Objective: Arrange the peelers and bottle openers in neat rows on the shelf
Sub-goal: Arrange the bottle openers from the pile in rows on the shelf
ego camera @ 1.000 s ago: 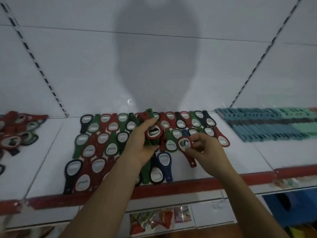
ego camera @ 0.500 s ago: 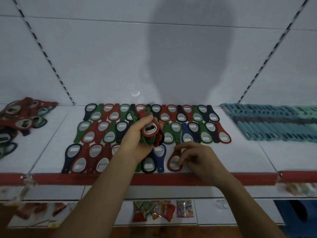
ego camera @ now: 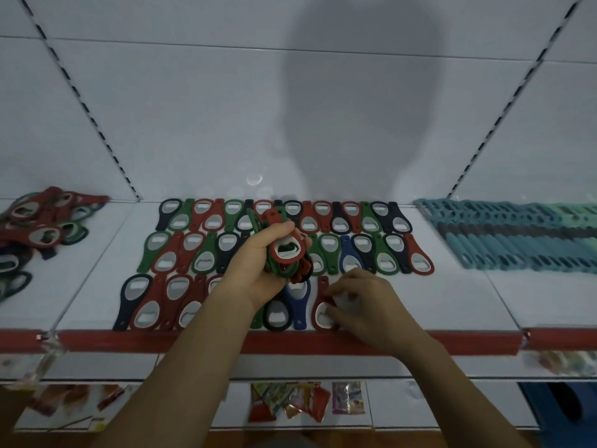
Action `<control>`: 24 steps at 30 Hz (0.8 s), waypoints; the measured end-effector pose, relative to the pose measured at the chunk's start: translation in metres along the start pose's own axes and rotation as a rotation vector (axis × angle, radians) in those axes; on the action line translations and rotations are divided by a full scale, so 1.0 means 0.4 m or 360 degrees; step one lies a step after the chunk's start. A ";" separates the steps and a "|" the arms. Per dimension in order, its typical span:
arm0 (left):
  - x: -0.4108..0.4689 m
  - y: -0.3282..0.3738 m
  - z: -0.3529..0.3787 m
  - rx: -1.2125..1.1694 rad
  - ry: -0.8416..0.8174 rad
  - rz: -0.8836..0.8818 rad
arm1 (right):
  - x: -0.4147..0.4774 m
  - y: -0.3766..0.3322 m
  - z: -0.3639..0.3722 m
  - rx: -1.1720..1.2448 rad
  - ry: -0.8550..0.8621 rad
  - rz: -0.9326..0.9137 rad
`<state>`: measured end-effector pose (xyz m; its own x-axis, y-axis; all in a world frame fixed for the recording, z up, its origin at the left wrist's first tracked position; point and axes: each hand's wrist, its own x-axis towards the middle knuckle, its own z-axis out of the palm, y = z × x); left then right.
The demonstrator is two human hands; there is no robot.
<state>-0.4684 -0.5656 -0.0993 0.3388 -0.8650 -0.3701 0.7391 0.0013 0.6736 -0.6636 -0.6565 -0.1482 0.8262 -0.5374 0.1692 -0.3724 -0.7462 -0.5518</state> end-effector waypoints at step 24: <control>-0.005 -0.031 0.032 0.0416 -0.0021 -0.0063 | 0.103 -0.063 -0.073 0.1371 0.0228 0.0361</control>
<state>-0.4857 -0.5704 -0.0988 0.3040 -0.8682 -0.3923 0.5756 -0.1608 0.8018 -0.6323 -0.6711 -0.1034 0.6892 -0.7228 0.0501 -0.0267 -0.0944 -0.9952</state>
